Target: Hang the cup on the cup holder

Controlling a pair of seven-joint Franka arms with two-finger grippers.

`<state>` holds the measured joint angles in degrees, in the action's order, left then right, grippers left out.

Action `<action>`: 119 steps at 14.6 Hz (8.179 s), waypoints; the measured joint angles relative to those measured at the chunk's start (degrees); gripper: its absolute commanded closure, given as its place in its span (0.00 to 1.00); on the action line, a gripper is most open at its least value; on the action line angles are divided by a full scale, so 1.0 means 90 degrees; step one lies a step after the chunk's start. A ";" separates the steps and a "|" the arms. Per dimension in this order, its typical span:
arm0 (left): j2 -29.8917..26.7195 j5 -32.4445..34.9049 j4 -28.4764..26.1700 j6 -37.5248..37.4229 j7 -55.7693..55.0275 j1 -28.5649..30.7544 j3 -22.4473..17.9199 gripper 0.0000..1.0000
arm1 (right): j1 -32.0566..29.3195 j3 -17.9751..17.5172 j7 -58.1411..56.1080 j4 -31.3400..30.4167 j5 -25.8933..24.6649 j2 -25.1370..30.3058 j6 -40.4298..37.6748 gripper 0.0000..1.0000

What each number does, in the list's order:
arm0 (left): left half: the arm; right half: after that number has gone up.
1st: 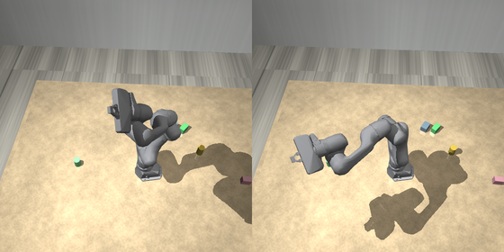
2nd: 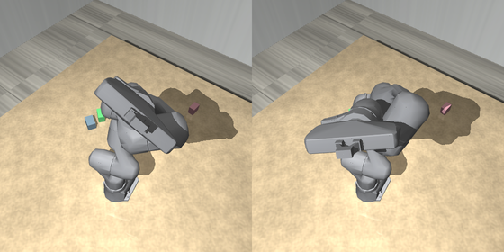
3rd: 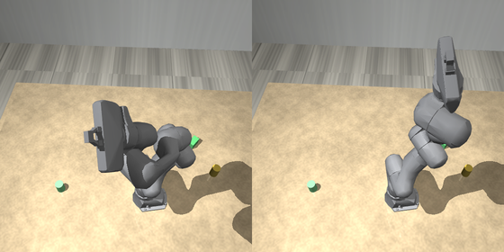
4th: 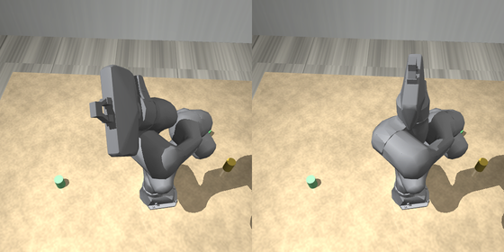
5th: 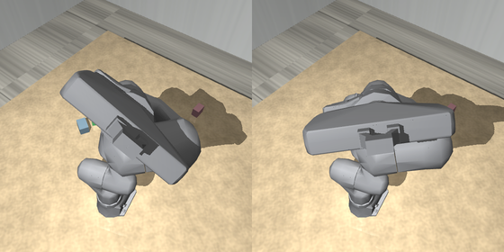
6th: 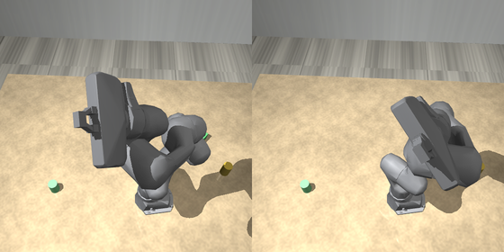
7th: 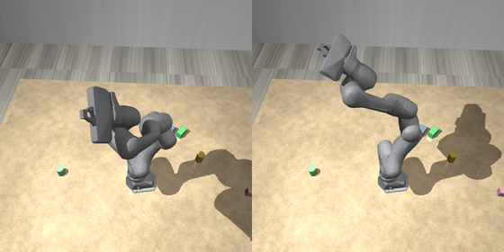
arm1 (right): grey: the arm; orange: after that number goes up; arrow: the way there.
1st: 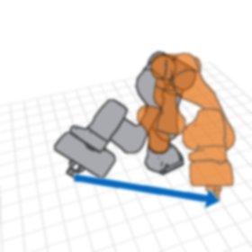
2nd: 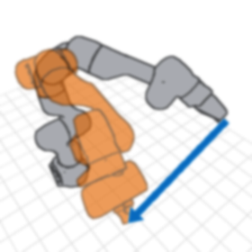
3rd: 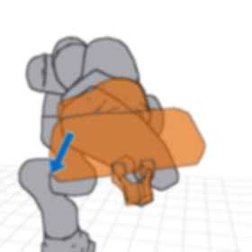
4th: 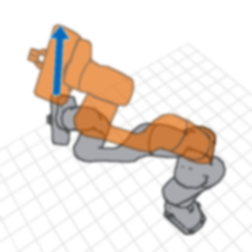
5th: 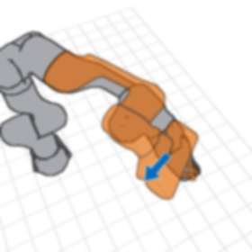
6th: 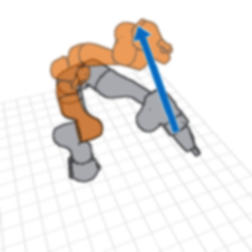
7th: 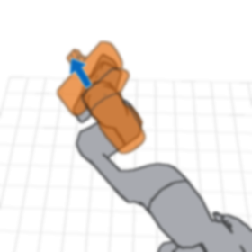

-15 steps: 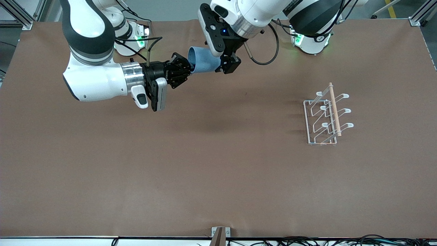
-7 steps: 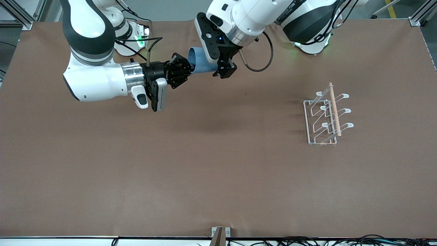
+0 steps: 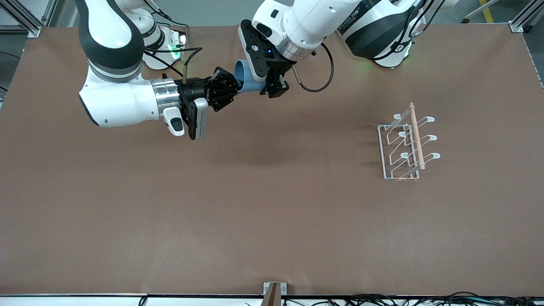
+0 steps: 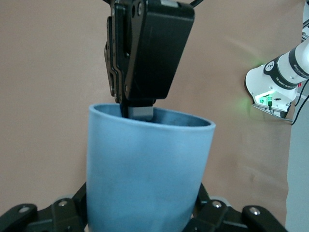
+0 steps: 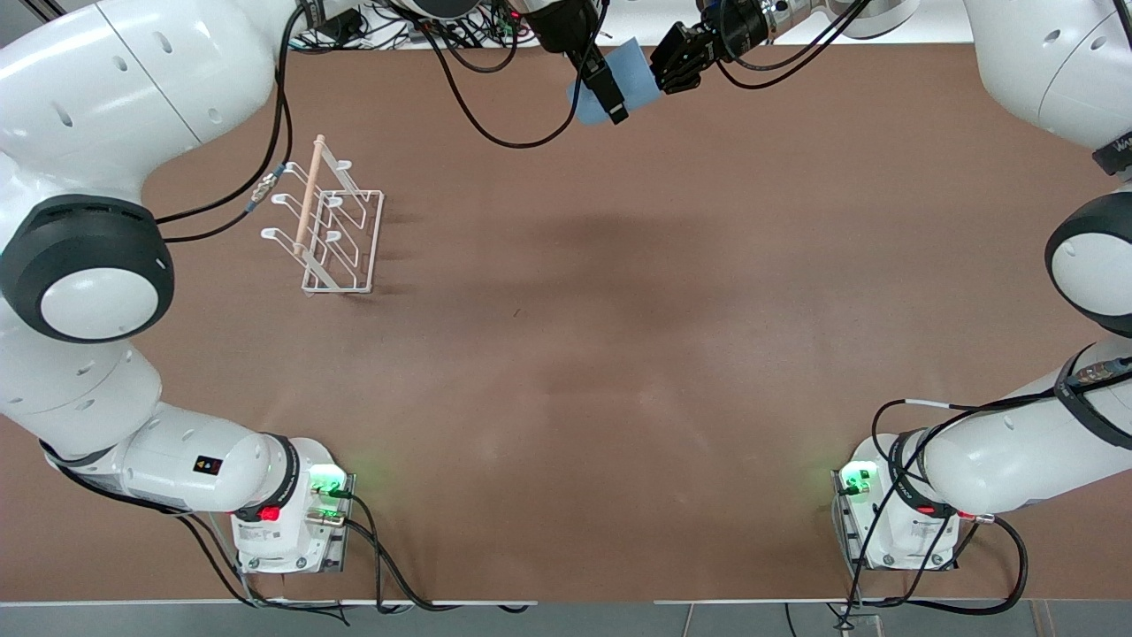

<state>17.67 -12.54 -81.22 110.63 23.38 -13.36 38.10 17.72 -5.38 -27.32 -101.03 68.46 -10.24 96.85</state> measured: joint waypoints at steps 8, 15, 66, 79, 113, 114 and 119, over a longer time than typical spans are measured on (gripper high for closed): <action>-0.0003 0.0268 0.0040 -0.0464 0.0003 0.0172 -0.0061 0.51 | 0.0001 -0.0004 0.0008 0.0012 0.0002 -0.0005 -0.0044 0.00; 0.0016 0.1788 0.0042 -0.1866 0.0336 0.0844 -0.0110 0.51 | -0.0217 0.0059 0.0021 0.0004 -0.0200 -0.0014 -0.0025 0.00; 0.2738 1.0043 -0.1782 -0.5696 0.0665 0.0828 -0.0273 0.50 | -0.2346 -0.0044 0.4342 0.2297 -0.7123 0.1215 -0.2271 0.00; 0.3055 1.0243 -0.1718 -0.5691 -0.0065 0.0828 -0.0268 0.00 | -0.2359 -0.0020 0.4464 0.2290 -0.7363 0.1217 -0.1879 0.00; 0.2038 0.6077 0.1423 -0.3914 -0.6726 0.4761 0.4687 0.00 | -0.2413 0.0563 0.3326 0.2344 -0.7585 0.1114 -0.1846 0.00; 0.2038 0.6077 0.1420 -0.3914 -0.6733 0.4769 0.4703 0.00 | -0.2413 0.0569 0.3326 0.2344 -0.7541 0.1114 -0.1848 0.00; 0.2039 0.6076 0.1348 -0.3901 -0.6743 0.4696 0.4729 0.00 | -0.2413 0.0592 0.3261 0.2344 -0.7514 0.1114 -0.1851 0.00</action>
<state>36.02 42.14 -69.09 75.52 -37.30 28.90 80.67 -4.00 -0.05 2.03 -79.93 0.83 -0.21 80.19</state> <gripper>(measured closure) 0.000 0.000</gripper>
